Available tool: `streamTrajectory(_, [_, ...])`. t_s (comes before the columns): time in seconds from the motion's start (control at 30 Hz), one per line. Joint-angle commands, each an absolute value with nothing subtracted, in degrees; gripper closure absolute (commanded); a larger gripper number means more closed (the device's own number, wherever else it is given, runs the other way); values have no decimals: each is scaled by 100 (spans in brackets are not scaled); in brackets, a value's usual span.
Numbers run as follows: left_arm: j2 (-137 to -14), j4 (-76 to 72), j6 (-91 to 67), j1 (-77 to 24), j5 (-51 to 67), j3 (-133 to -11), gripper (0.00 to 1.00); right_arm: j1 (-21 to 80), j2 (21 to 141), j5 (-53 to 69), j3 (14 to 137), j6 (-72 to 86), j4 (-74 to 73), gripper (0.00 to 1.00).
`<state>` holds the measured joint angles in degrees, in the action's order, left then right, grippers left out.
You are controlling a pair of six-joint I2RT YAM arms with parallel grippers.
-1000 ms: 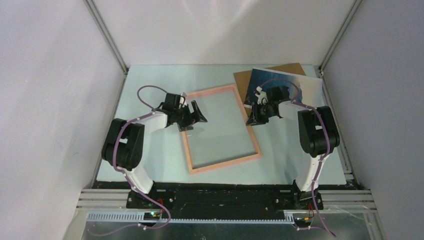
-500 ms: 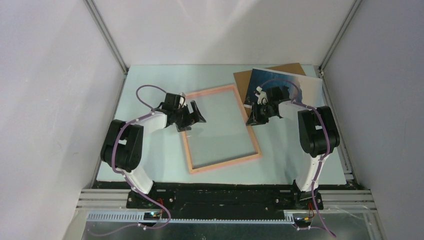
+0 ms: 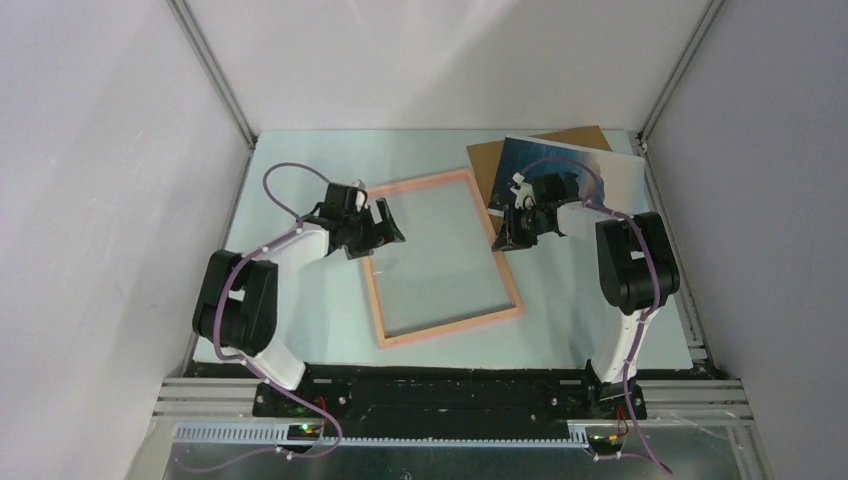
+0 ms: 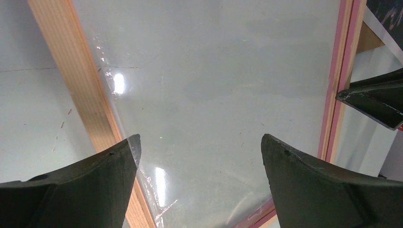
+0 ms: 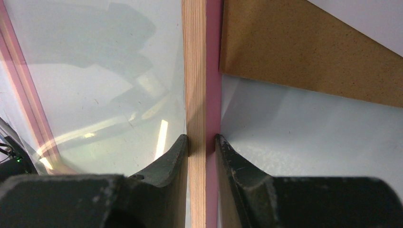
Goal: Put the photo into the frame
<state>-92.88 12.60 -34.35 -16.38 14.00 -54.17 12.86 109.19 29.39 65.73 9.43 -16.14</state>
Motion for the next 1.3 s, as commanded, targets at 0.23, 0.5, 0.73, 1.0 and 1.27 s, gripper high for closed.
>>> streamTrajectory(0.23, [-8823, 1333, -3200, -1670, 904, -5529, 0, 1274, 10935, 3055, 6689, 967, -1727, 74])
streamTrajectory(0.5, [-8639, 1425, -3129, -1668, 459, -5447, 0, 1273, 10945, 3053, 6689, 967, -1728, 74])
streamTrajectory(0.73, [-8613, 1467, -3050, -1661, 265, -5444, 0, 1274, 10940, 3068, 6689, 973, -1729, 74])
streamTrajectory(1.0, [-8797, 1557, -2799, -1634, -60, -5556, 0, 1259, 10929, 3090, 6688, 984, -1731, 74])
streamTrajectory(1.27, [-9050, 1665, -2654, -1538, -292, -5693, 5, 1237, 10938, 3107, 6693, 1036, -1766, 76])
